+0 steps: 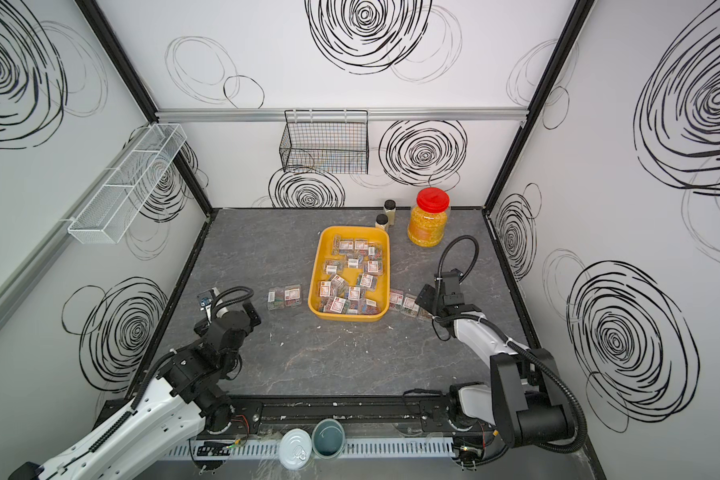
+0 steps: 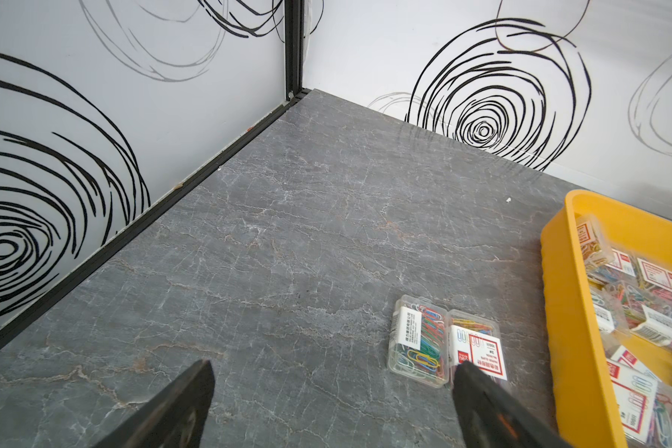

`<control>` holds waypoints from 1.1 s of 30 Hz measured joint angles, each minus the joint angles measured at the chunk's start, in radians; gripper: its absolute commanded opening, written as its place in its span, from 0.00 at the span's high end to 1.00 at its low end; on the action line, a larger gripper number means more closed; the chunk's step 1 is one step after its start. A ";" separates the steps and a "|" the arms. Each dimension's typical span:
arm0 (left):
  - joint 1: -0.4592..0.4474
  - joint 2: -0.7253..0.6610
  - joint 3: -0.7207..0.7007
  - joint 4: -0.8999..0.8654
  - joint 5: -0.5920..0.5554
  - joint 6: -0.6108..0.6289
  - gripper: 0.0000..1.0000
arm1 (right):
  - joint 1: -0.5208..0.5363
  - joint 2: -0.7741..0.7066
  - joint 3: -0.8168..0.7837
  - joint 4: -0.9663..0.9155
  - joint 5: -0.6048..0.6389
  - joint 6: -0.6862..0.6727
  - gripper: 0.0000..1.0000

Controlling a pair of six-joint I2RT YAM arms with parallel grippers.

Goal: Take the paper clips out of the storage box
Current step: Place the boxed paper clips at the center of the board, then pick up the boxed paper clips from the storage box.

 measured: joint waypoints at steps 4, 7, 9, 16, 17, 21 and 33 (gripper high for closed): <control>0.000 0.000 0.000 0.000 0.000 0.000 0.01 | 0.000 -0.008 -0.006 0.011 -0.005 0.010 0.26; 0.000 0.000 0.000 0.000 0.000 0.000 0.01 | 0.000 -0.011 -0.009 0.021 -0.010 0.010 0.26; 0.000 0.000 0.000 0.000 0.000 0.000 0.01 | -0.002 -0.018 -0.010 0.021 -0.009 0.008 0.26; 0.000 0.015 0.000 0.008 0.000 0.001 0.01 | -0.047 -0.071 0.002 0.005 0.019 -0.044 0.25; -0.002 0.024 0.000 0.011 0.000 0.003 0.01 | -0.056 -0.073 0.003 0.012 0.034 -0.056 0.25; -0.008 0.061 0.000 0.035 0.011 0.027 0.01 | -0.095 -0.060 -0.002 0.055 0.081 -0.092 0.29; -0.175 0.335 0.229 0.228 0.169 0.106 0.07 | -0.121 -0.143 -0.106 0.173 0.125 -0.117 0.24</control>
